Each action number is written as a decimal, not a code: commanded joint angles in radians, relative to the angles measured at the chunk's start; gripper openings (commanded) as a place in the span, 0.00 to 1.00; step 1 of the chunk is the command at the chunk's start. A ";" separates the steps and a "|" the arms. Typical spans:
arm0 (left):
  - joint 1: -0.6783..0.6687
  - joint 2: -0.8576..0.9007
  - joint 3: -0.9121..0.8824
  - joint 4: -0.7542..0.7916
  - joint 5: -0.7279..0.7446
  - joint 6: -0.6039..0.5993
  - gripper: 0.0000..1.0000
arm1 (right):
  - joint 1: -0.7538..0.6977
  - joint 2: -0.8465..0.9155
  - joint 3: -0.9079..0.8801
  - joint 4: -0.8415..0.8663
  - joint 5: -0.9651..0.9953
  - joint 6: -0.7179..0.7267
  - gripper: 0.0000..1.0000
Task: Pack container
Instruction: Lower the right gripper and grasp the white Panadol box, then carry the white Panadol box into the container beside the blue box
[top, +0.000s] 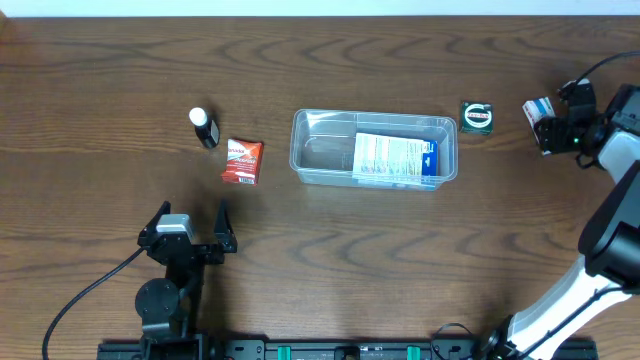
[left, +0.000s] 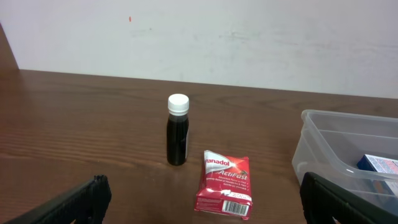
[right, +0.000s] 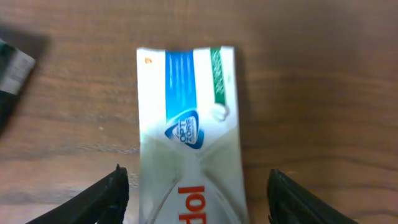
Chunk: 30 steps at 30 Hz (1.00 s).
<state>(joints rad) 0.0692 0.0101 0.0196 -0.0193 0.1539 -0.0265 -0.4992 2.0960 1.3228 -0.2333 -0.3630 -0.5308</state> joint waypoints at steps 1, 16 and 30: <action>0.004 -0.005 -0.015 -0.033 0.018 -0.005 0.98 | 0.003 0.026 -0.002 0.006 -0.005 -0.005 0.67; 0.004 -0.005 -0.015 -0.033 0.018 -0.005 0.98 | 0.006 0.043 -0.002 0.008 -0.015 -0.005 0.52; 0.004 -0.005 -0.015 -0.033 0.018 -0.005 0.98 | 0.018 -0.025 -0.001 0.006 -0.106 0.018 0.40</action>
<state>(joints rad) 0.0692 0.0101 0.0196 -0.0193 0.1539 -0.0265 -0.4980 2.1185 1.3228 -0.2253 -0.4156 -0.5289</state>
